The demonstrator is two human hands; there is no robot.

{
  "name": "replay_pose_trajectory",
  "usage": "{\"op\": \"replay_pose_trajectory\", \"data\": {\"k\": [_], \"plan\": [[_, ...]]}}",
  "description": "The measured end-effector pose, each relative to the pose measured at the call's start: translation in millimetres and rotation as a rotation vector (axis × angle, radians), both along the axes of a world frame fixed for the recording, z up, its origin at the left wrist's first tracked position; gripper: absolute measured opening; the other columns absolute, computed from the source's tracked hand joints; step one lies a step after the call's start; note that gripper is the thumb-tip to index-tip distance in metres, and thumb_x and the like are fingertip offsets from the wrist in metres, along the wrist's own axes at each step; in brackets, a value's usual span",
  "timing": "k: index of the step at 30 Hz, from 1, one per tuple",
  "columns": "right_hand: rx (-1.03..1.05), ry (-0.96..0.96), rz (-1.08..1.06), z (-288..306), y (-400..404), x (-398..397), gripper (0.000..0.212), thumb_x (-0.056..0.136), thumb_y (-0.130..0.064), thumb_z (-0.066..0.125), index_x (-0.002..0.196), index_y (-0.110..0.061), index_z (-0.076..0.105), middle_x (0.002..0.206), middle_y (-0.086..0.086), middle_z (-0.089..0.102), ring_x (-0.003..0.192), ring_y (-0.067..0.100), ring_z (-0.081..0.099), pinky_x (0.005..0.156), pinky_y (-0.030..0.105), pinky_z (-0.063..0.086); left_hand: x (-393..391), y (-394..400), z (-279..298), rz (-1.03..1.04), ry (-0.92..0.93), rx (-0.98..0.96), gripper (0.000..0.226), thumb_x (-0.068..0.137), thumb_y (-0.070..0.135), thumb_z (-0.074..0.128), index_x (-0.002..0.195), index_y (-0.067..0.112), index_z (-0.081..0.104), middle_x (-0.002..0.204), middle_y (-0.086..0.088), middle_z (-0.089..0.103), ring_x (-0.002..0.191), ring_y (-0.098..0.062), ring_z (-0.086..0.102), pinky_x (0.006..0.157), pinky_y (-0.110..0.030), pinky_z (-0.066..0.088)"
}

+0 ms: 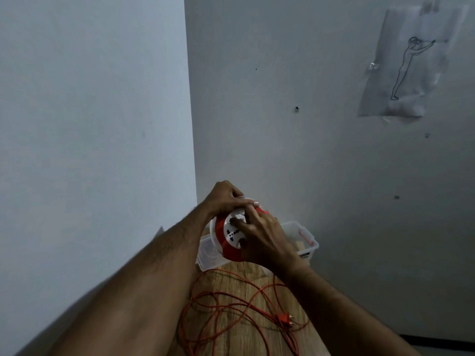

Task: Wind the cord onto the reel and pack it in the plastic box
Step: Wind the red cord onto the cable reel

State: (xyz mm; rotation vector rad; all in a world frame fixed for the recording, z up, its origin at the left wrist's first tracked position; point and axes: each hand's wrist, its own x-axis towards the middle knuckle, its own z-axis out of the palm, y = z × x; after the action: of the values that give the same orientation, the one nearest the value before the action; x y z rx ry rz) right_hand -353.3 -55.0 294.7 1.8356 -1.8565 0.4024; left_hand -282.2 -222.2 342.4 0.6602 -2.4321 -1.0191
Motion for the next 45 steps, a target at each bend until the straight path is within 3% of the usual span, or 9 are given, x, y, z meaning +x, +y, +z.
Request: {"op": "replay_pose_trajectory", "data": {"k": [7, 11, 14, 16, 18, 21, 28, 37, 45], "plan": [[-0.421, -0.875, -0.271, -2, -7, 43, 0.039, 0.079, -0.036, 0.083, 0.109, -0.016, 0.066, 0.091, -0.015, 0.066, 0.076, 0.001, 0.063, 0.070, 0.001, 0.038, -6, 4, -1, 0.042, 0.004, -0.042, 0.037, 0.072, 0.057, 0.086, 0.069, 0.021, 0.078, 0.064, 0.006, 0.073, 0.056, -0.010, 0.071, 0.055, -0.018, 0.052], [-0.587, -1.493, -0.427, -7, -19, 51, 0.039, 0.076, -0.040, 0.085, 0.088, -0.013, 0.060, 0.081, -0.007, 0.066, 0.071, 0.007, 0.068, 0.054, 0.015, 0.051, -9, 8, -4, 0.030, -0.018, -0.054, 0.041, 0.068, 0.059, 0.086, 0.070, 0.019, 0.080, 0.065, 0.006, 0.075, 0.056, -0.010, 0.072, 0.059, -0.026, 0.057], [-0.559, -1.740, -0.494, -5, -22, 53, 0.030, 0.081, -0.032, 0.084, 0.081, -0.017, 0.058, 0.081, 0.000, 0.068, 0.074, 0.016, 0.072, 0.066, 0.031, 0.063, -8, 7, -4, 0.021, -0.047, -0.059, 0.045, 0.068, 0.059, 0.087, 0.077, 0.016, 0.083, 0.071, 0.004, 0.078, 0.061, -0.013, 0.075, 0.065, -0.033, 0.062], [-0.554, -1.455, -0.434, -2, -14, 54, 0.022, 0.085, -0.026, 0.080, 0.085, -0.016, 0.060, 0.080, -0.004, 0.068, 0.073, 0.013, 0.068, 0.070, 0.020, 0.059, -7, 5, -5, 0.041, -0.031, -0.047, 0.046, 0.068, 0.060, 0.086, 0.074, 0.015, 0.082, 0.068, 0.001, 0.077, 0.059, -0.013, 0.072, 0.063, -0.032, 0.060], [-0.555, -0.850, -0.270, 0, -2, 51, 0.016, 0.088, -0.022, 0.072, 0.099, -0.014, 0.065, 0.089, -0.004, 0.070, 0.077, 0.011, 0.066, 0.070, 0.009, 0.048, -4, 3, -5, 0.068, 0.009, -0.032, 0.042, 0.072, 0.058, 0.085, 0.065, 0.017, 0.078, 0.061, 0.000, 0.072, 0.055, -0.012, 0.066, 0.057, -0.027, 0.052], [-0.331, -0.203, 0.029, -5, 6, 29, 0.034, 0.083, -0.029, 0.070, 0.111, -0.010, 0.065, 0.111, 0.011, 0.068, 0.098, 0.023, 0.066, 0.083, 0.033, 0.056, -1, 3, 0, 0.058, 0.001, -0.031, 0.036, 0.076, 0.055, 0.083, 0.062, 0.023, 0.074, 0.062, 0.004, 0.070, 0.057, -0.011, 0.066, 0.057, -0.022, 0.048], [0.129, 0.355, 0.193, 1, 13, -14, 0.045, 0.087, -0.024, 0.072, 0.130, -0.027, 0.056, 0.144, 0.012, 0.045, 0.139, 0.031, 0.040, 0.114, 0.062, 0.028, 0, 6, 0, -0.001, -0.057, -0.020, 0.042, 0.079, 0.051, 0.082, 0.085, 0.009, 0.083, 0.079, -0.006, 0.079, 0.070, -0.022, 0.076, 0.064, -0.027, 0.059], [0.094, 0.426, 0.176, 7, 5, -19, 0.047, 0.083, -0.034, 0.077, 0.127, -0.032, 0.060, 0.143, 0.014, 0.044, 0.130, 0.033, 0.047, 0.098, 0.054, 0.040, -2, 8, 5, -0.026, -0.064, -0.016, 0.032, 0.080, 0.041, 0.085, 0.065, 0.014, 0.078, 0.061, 0.000, 0.073, 0.057, -0.015, 0.071, 0.054, -0.022, 0.052], [-0.103, -0.083, -0.008, -3, -5, -5, 0.067, 0.067, -0.049, 0.085, 0.122, -0.014, 0.068, 0.127, 0.020, 0.063, 0.108, 0.038, 0.067, 0.082, 0.046, 0.059, -6, 6, 2, 0.026, 0.040, -0.013, 0.034, 0.075, 0.046, 0.088, 0.058, 0.021, 0.073, 0.054, 0.007, 0.067, 0.051, -0.005, 0.060, 0.052, -0.016, 0.043]]}}
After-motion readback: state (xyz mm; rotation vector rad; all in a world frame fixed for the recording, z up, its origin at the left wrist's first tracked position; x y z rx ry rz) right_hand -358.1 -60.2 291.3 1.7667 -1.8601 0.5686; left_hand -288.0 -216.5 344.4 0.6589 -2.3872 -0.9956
